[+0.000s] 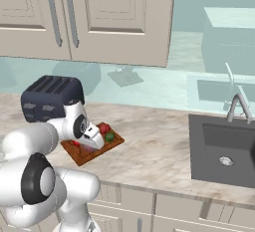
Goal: Place the avocado, onion, tomato, and bell pepper on the cutting board.
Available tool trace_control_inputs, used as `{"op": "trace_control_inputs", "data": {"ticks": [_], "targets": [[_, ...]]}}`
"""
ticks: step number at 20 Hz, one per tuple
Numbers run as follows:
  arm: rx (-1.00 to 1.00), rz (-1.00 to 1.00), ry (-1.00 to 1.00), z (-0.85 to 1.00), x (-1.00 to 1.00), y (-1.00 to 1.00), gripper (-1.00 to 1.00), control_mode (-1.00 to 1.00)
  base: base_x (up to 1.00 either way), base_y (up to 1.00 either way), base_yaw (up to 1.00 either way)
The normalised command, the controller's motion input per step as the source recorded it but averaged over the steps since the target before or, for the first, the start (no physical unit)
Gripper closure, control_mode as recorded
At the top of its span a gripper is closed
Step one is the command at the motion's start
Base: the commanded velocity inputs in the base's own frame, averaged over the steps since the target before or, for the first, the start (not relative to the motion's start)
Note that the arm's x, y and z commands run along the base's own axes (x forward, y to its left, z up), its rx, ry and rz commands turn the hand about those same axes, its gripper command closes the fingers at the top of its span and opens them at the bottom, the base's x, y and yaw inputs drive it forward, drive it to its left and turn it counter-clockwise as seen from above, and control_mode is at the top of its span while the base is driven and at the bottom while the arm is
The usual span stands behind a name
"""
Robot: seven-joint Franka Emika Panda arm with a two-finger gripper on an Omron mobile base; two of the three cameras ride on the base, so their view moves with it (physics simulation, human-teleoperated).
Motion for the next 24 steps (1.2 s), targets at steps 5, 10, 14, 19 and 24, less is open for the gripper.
{"op": "trace_control_inputs", "data": {"ticks": [5,10,14,19,24], "targets": [[0.01,0.03,-0.03,0.03,0.0,0.0,-1.0,-1.0,0.0,0.0,0.0],[0.0,0.03,-0.05,0.21,0.0,0.0,-1.0,-1.0,0.0,0.0,0.0],[0.0,0.04,-0.05,0.31,-0.02,0.0,-1.0,-1.0,0.0,0.0,0.0],[0.0,0.04,-0.04,0.37,-0.13,0.01,-1.0,-1.0,0.0,0.0,0.0],[0.0,0.04,-0.03,0.39,-0.27,0.06,-1.0,-1.0,0.0,0.0,0.0]]}}
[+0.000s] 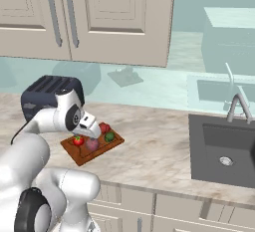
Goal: Place the avocado, onion, tomato, and bell pepper on the cutting board.
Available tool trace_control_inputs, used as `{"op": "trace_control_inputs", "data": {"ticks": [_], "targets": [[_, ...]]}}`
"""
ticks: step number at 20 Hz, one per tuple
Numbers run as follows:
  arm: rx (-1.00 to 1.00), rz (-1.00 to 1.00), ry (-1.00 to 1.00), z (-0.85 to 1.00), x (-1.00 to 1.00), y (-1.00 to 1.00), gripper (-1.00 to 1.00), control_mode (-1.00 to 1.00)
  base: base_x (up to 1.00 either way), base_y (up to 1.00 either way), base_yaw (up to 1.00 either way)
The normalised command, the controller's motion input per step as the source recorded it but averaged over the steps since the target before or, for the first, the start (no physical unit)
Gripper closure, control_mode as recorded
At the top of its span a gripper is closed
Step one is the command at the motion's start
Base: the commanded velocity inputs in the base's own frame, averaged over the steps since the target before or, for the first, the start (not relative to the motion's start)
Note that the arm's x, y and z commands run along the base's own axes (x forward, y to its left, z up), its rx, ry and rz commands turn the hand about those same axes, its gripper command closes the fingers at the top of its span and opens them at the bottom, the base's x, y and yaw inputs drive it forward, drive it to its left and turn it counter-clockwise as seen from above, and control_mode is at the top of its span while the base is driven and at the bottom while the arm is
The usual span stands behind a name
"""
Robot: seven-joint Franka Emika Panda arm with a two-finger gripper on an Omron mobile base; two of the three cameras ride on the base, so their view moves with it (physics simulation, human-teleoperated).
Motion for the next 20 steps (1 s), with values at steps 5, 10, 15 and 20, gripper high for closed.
{"op": "trace_control_inputs", "data": {"ticks": [5,10,15,20], "targets": [[0.0,0.03,-0.04,0.41,-0.45,0.05,-1.0,-1.0,0.0,0.0,0.0],[0.0,0.02,-0.05,0.39,-0.52,0.02,-1.0,-1.0,0.0,0.0,0.0],[0.0,0.01,-0.06,0.44,-0.54,0.0,-1.0,-1.0,0.0,0.0,0.0],[0.0,0.01,-0.07,0.45,-0.56,0.0,-1.0,-1.0,0.0,0.0,0.0]]}}
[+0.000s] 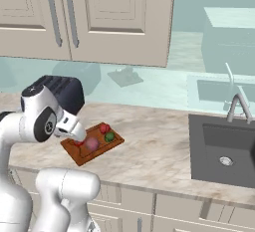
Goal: Place the avocado, onion, tomato, and bell pepper on the cutting board.
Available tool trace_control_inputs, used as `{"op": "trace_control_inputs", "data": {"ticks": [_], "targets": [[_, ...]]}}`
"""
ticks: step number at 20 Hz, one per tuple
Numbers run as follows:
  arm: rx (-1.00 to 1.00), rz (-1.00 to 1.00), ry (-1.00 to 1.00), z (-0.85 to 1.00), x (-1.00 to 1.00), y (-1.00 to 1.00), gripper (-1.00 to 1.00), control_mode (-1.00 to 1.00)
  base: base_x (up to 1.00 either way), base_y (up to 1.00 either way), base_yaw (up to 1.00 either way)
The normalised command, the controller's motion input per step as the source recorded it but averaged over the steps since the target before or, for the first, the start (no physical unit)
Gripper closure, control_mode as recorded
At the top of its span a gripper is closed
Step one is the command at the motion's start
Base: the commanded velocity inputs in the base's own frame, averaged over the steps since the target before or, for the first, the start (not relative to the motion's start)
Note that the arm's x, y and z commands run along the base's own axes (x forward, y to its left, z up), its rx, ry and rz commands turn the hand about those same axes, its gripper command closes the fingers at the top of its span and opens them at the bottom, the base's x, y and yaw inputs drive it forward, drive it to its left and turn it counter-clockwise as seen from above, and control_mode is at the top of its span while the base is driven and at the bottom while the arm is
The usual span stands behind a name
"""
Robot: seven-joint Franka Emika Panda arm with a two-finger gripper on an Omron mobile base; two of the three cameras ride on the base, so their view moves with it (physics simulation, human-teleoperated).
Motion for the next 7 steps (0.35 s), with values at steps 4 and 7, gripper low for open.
{"op": "trace_control_inputs", "data": {"ticks": [4,7], "targets": [[0.0,0.0,-0.08,0.44,-0.51,0.0,-1.0,-1.0,0.0,0.0,0.0],[0.0,0.0,-0.08,0.42,-0.47,0.0,-1.0,-1.0,0.0,0.0,0.0]]}}
